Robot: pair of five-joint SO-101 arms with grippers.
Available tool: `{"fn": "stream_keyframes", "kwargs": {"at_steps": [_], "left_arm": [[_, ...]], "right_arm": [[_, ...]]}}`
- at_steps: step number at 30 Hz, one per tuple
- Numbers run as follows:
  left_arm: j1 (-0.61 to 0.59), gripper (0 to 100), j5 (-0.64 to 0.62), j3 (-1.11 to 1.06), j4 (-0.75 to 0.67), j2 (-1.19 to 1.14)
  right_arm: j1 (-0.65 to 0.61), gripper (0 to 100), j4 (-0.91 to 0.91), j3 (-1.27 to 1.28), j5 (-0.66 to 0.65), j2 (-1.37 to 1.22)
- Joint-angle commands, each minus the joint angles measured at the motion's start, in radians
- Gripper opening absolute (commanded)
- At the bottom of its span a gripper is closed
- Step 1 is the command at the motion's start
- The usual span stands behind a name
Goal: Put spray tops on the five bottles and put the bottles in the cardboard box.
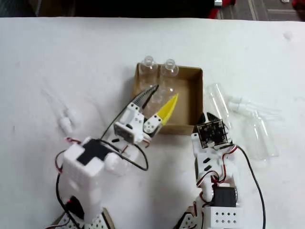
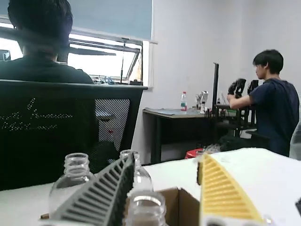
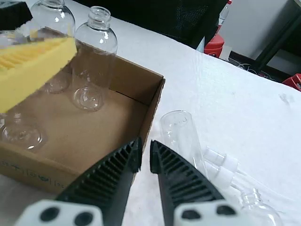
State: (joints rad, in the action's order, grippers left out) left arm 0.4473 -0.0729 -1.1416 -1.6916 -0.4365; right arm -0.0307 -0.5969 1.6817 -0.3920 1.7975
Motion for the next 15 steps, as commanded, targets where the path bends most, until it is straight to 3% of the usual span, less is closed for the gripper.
{"fn": "stream_keyframes", "kwargs": {"at_steps": [1, 10, 12, 15], "left_arm": [[-0.074, 20, -0.075, -0.040, 0.020, 0.220], [-0.113, 20, -0.117, -0.167, 0.276, 0.714], [-0.136, 20, -0.123, -0.204, 0.399, 0.866], [-0.200, 20, -0.164, -0.226, 0.692, 1.121]], "right_arm": [[-0.004, 2.1, 0.005, 0.008, -0.011, 0.004], [-0.004, 2.1, 0.005, 0.008, -0.011, 0.004], [-0.004, 2.1, 0.005, 0.008, -0.011, 0.004], [-0.004, 2.1, 0.005, 0.008, -0.011, 0.004]]}}
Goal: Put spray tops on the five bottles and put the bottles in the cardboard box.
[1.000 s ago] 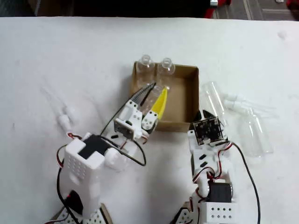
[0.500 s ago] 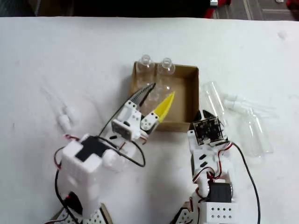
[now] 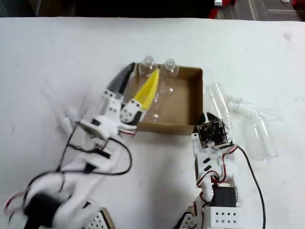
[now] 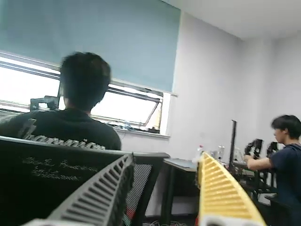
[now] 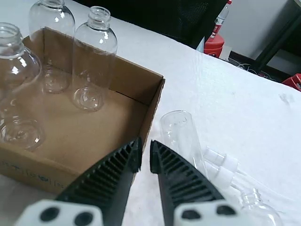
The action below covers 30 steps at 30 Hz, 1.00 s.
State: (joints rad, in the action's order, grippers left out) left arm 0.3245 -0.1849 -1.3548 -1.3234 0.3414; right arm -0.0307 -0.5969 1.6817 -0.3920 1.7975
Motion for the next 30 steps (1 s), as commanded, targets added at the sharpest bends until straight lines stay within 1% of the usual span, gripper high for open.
{"fn": "stream_keyframes", "kwargs": {"at_steps": [1, 4, 6, 7, 9, 11, 14, 16, 18, 20, 25, 30], "left_arm": [[-0.113, 20, -0.100, -0.012, 0.436, 0.433], [-0.226, 20, -0.272, 0.011, 0.836, 0.720], [-0.302, 20, -0.345, 0.069, 1.160, 0.903], [-0.329, 20, -0.370, 0.104, 1.323, 0.987], [-0.363, 20, -0.376, 0.166, 1.597, 1.130], [-0.377, 20, -0.377, 0.206, 1.786, 1.250], [-0.378, 20, -0.376, 0.219, 1.950, 1.388], [-0.384, 20, -0.330, 0.229, 2.050, 1.448], [-0.417, 20, -0.270, 0.264, 2.162, 1.458], [-0.456, 20, -0.258, 0.292, 2.222, 1.432], [-0.532, 20, -0.247, 0.353, 2.279, 1.247], [-0.596, 20, -0.147, 0.473, 2.414, 0.924]], "right_arm": [[-0.004, 2.1, 0.005, 0.008, -0.011, 0.004], [-0.004, 2.1, 0.005, 0.008, -0.011, 0.004], [-0.004, 2.1, 0.005, 0.008, -0.011, 0.004], [-0.004, 2.1, 0.004, 0.008, -0.011, 0.004], [-0.004, 2.1, 0.001, 0.008, -0.011, 0.004], [-0.004, 2.1, 0.001, 0.008, -0.011, 0.004], [-0.004, 2.1, 0.001, 0.008, -0.011, 0.004], [-0.004, 2.1, -0.001, 0.008, -0.011, 0.004], [-0.004, 2.1, -0.001, 0.008, -0.011, 0.004], [-0.004, 2.1, -0.001, 0.008, -0.011, 0.004], [-0.004, 2.1, -0.001, 0.008, -0.011, 0.004], [-0.004, 2.1, -0.002, 0.008, -0.011, 0.004]]}}
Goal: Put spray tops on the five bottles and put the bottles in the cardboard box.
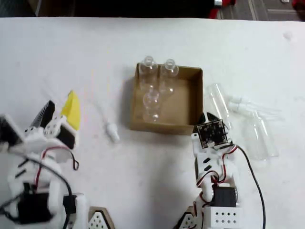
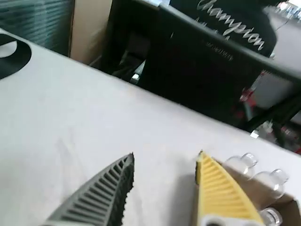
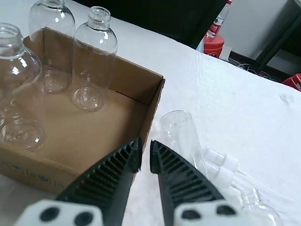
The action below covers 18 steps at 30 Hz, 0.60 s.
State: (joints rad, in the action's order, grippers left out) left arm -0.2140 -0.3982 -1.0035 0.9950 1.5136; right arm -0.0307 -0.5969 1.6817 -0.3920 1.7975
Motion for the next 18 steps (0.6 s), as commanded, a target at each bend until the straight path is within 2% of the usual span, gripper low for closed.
{"fn": "stream_keyframes", "kwargs": {"at_steps": [1, 11, 15, 18], "left_arm": [[-0.076, 20, 0.095, 0.146, 0.118, -0.323], [-0.404, 20, 0.434, 0.471, 0.351, -0.974], [-0.469, 20, 0.506, 0.537, 0.315, -1.204], [-0.433, 20, 0.517, 0.568, 0.261, -1.383]], "right_arm": [[-0.005, 2.1, -0.002, 0.008, -0.011, 0.004], [-0.050, 2.1, -0.035, 0.008, -0.012, 0.004], [-0.059, 2.1, -0.036, 0.008, -0.012, 0.004], [-0.073, 2.1, -0.038, 0.008, -0.012, 0.004]]}}
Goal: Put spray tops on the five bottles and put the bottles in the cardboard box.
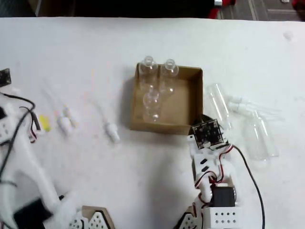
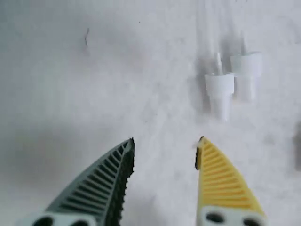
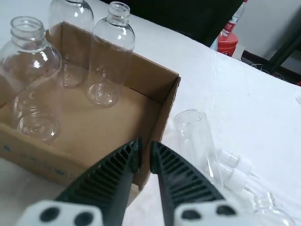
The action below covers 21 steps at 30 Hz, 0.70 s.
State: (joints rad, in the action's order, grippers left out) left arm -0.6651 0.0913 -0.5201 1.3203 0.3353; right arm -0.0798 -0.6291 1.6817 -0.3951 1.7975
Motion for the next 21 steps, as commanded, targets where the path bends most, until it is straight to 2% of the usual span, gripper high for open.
{"fn": "stream_keyframes", "kwargs": {"at_steps": [1, 7, 12, 14, 21], "left_arm": [[0.039, 20, 0.025, 0.103, -0.075, -0.260], [0.139, 20, 0.009, 0.325, -0.074, -0.541], [0.142, 20, -0.163, 0.493, -0.074, -0.722], [0.140, 20, -0.186, 0.532, -0.060, -0.776], [0.119, 20, -0.098, 0.736, 0.247, -0.799]], "right_arm": [[-0.025, 2.1, -0.005, 0.008, -0.009, 0.004], [-0.024, 2.1, -0.005, 0.008, -0.009, 0.004], [-0.024, 2.1, -0.005, 0.008, -0.009, 0.004], [-0.024, 2.1, -0.005, 0.008, -0.009, 0.004], [-0.019, 2.1, -0.005, 0.008, -0.009, 0.004]]}}
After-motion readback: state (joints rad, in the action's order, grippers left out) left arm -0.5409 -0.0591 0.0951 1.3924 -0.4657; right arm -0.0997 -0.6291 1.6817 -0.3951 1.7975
